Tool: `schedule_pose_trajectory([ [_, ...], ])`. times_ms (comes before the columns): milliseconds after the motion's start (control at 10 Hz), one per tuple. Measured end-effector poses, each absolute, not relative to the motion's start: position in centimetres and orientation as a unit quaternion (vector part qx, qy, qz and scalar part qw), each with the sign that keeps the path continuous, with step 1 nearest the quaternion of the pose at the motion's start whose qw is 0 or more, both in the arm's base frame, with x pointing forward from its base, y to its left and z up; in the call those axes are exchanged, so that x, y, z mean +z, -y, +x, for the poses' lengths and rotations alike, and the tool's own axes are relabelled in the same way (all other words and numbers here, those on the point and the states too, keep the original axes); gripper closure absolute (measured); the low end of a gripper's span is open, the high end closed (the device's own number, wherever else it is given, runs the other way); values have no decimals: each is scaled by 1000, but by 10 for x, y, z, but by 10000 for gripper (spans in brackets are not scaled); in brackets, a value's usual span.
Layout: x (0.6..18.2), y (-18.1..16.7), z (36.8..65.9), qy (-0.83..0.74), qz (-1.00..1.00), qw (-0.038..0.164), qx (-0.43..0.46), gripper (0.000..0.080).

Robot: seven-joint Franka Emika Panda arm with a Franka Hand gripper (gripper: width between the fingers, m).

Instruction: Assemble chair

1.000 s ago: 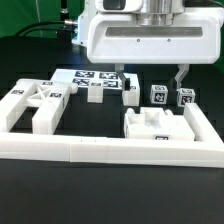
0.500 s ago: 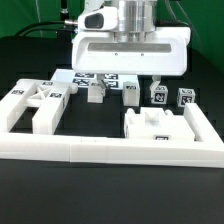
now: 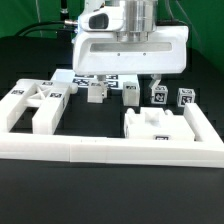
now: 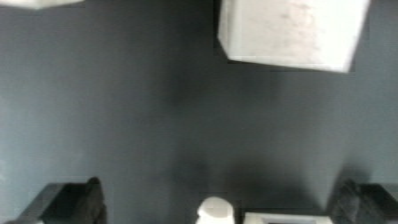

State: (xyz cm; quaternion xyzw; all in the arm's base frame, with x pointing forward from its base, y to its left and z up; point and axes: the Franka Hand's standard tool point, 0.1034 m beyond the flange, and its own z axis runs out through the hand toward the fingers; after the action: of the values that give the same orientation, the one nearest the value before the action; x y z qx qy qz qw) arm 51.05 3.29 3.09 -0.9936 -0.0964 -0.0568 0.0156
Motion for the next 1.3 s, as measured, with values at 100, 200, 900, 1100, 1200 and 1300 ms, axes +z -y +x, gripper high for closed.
schedule_pose_trajectory([
  [100,31,-33,510,149,-987,12,-57,151],
  [200,30,-34,510,167,-984,11,-55,151],
  [900,29,-48,497,156,-987,29,31,151],
  [1100,32,-52,494,99,-989,30,109,151],
  [1200,31,-55,491,101,-982,35,156,151],
  [1300,31,-57,490,102,-977,39,186,151],
])
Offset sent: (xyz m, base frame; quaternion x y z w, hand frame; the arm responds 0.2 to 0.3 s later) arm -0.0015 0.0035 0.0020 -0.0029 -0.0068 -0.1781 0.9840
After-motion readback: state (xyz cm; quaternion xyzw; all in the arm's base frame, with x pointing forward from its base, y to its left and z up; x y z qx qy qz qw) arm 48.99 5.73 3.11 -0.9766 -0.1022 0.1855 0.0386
